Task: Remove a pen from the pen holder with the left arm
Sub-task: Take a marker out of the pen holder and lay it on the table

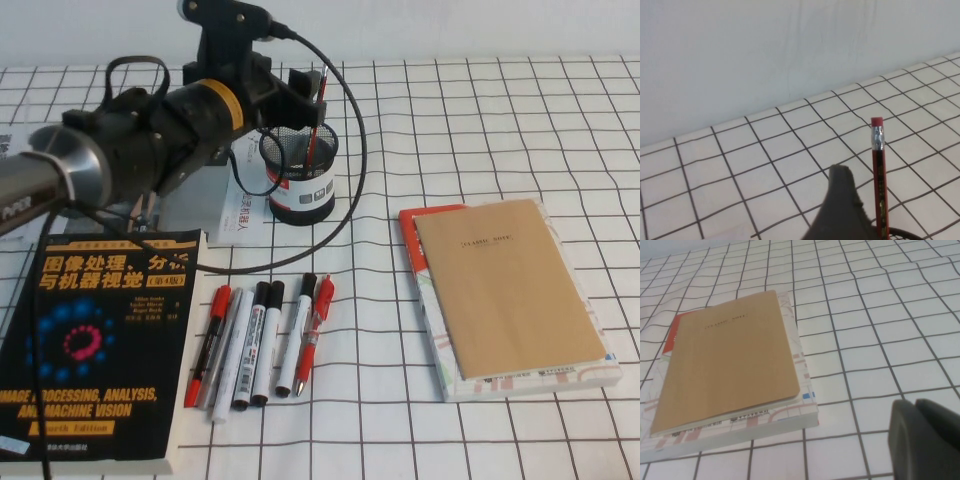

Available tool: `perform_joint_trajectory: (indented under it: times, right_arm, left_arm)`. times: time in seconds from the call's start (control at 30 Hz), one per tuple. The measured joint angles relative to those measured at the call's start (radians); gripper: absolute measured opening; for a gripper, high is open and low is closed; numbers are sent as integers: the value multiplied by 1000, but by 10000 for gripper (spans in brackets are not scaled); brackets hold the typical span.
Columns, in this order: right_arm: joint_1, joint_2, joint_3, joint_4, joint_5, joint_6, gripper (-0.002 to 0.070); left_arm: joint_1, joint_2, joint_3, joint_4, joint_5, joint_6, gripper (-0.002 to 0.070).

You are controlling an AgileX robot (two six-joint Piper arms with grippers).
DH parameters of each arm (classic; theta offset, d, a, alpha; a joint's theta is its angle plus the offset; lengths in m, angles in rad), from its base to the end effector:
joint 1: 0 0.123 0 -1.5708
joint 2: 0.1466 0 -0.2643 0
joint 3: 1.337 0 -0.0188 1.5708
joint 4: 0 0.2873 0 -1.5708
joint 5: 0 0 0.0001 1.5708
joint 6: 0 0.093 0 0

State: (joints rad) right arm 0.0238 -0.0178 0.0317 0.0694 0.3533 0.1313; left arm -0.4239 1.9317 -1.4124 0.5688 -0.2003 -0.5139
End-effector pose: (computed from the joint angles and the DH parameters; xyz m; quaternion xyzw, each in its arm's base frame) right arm 0.1123 0.0049 0.1710 0.0616 0.7962 0.0757 0.5971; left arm 0.4394 -0.2091 0.2266 0.2161 0.7631 -0.1560 0.5887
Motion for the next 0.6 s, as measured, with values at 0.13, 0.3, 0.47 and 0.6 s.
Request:
perform_joint_trajectory:
  times: [0.13,0.3,0.47,0.6]
  right_arm:
    - [0,0,0,0,0,0,-17]
    - [0,0,0,0,0,0,-17]
    - [0,0,0,0,0,0,-17]
    - [0,0,0,0,0,0,-16]
  left_arm:
    - [-15,60,-47,0,-5,-7,453]
    - [-21,122,-109,0,-9,-45,453]
    - [-21,180,-177,2,-9,-84,453]
    - [-21,226,-229,4,-9,-112,453]
